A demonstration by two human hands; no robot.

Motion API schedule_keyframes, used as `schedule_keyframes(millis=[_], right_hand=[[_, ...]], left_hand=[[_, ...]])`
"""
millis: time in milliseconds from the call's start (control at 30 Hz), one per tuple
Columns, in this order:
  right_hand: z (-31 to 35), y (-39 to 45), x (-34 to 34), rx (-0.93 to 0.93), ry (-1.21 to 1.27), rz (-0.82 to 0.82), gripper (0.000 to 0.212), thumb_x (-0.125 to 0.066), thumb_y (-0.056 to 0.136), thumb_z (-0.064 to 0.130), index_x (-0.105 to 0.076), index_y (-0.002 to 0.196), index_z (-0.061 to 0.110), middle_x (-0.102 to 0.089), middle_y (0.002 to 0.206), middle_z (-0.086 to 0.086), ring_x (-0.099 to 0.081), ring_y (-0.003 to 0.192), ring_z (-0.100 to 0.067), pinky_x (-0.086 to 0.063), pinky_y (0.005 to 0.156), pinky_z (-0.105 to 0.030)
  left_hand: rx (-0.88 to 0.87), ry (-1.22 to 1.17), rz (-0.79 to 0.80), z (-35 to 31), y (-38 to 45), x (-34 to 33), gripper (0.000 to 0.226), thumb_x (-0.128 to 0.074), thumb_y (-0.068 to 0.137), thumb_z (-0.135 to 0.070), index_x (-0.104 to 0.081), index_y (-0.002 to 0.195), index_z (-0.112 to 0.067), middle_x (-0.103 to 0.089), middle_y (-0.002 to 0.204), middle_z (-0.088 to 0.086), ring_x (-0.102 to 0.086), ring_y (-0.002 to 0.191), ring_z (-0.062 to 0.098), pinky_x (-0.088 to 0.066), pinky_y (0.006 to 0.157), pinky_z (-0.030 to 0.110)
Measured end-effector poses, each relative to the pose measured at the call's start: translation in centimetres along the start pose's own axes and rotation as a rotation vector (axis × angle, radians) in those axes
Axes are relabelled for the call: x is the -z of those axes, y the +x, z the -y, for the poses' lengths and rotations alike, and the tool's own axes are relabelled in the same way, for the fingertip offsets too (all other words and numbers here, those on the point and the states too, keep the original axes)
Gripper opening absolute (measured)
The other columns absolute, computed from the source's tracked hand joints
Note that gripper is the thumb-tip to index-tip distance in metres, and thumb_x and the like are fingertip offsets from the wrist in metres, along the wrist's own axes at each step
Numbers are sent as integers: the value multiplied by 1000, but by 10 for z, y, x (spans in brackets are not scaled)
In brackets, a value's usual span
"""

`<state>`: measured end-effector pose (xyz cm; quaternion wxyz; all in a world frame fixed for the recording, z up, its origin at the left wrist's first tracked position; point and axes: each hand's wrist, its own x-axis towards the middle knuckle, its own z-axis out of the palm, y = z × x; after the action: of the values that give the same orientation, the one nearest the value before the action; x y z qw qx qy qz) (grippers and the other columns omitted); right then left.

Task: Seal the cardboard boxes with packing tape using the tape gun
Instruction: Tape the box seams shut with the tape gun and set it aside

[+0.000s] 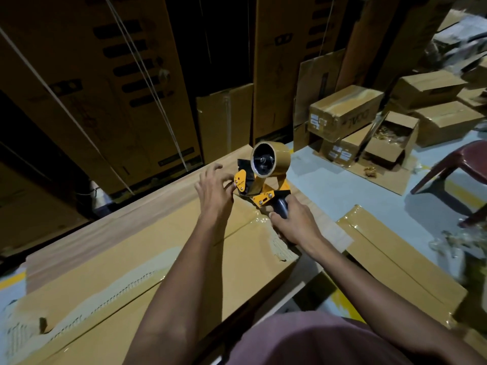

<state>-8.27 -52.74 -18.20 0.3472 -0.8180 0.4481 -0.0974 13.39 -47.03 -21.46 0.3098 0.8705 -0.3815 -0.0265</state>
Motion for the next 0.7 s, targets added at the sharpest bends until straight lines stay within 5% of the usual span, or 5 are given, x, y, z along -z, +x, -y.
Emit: schedule_keyframes(millis=[200,433,700], right_hand=[[5,-4,1,24,-43,-12,20,-67,94,33,-57,94,16,-60,85,-2,-60,82,-25,-50,69,-37],[-16,-29,4,15,-117,-7,24,-63,97,38,-55,104,17,-62,93,-5,-60,88,-27,-50,74,-38],[-13,-31,6,-12,-87,-25,25,-62,97,38,-53,107,16,-63,96,-7,-60,90,-28,-54,78,-42]], left_hand=[[4,101,19,6,6,-1,21,-76,89,-28,-78,109,-30,-30,164,1,-16,151,30,-23,109,53],[-35,121,67,8,7,0,19,-63,97,-43,-75,111,-38,-26,165,2,-14,152,31,-21,109,56],[-240,169,221,6,-9,-6,31,-54,100,-31,-64,130,-34,-10,169,1,-5,154,32,-19,113,66]])
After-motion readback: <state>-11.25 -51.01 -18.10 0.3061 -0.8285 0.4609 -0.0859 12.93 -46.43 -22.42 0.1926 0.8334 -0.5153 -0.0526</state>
